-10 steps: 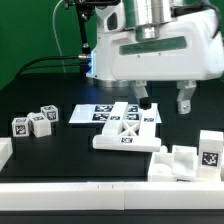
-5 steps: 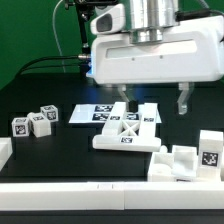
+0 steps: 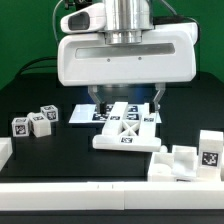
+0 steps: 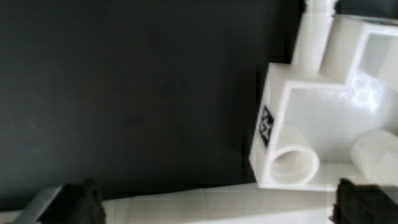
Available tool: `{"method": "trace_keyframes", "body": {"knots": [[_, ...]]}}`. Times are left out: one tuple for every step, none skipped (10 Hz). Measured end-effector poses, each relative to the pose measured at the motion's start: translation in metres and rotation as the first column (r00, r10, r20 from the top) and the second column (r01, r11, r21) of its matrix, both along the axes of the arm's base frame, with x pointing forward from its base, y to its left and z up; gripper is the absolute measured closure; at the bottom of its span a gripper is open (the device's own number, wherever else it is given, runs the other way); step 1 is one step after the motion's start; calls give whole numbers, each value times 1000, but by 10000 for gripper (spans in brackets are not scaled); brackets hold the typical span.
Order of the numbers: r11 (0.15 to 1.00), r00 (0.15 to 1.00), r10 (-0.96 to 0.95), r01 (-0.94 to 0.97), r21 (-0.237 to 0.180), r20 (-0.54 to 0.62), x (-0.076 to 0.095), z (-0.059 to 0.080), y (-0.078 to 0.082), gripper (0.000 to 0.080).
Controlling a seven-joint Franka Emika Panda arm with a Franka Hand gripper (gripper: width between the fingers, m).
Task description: Assemble chair
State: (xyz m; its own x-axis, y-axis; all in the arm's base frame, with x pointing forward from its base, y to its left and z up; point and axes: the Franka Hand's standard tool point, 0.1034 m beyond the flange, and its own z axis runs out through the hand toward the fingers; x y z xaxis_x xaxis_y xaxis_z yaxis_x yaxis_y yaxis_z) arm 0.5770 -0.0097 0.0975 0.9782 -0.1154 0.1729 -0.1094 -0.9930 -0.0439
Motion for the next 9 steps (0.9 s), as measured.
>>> {"method": "trace_keyframes", "body": {"knots": [[999,999,36,-36,-11,-1,0,0,-1,150],[991,992,126,-127,-33,-4,-4,-3,-7,150],[979,980,197,-199,-49,-33,-18,-12,-23,150],[955,956,285,-289,-60,-77,-29,-17,-37,150],[941,940,322,-331,-68,-115,-35,-20,-48,150],[932,929,343,-356,-73,-141,-39,-22,-55,150],[921,919,370,-382,-75,-139,-39,-21,-55,150],[926,922,359,-372,-69,-148,-40,-22,-54,150],[928,921,356,-368,-60,-158,-41,-22,-52,150]]}}
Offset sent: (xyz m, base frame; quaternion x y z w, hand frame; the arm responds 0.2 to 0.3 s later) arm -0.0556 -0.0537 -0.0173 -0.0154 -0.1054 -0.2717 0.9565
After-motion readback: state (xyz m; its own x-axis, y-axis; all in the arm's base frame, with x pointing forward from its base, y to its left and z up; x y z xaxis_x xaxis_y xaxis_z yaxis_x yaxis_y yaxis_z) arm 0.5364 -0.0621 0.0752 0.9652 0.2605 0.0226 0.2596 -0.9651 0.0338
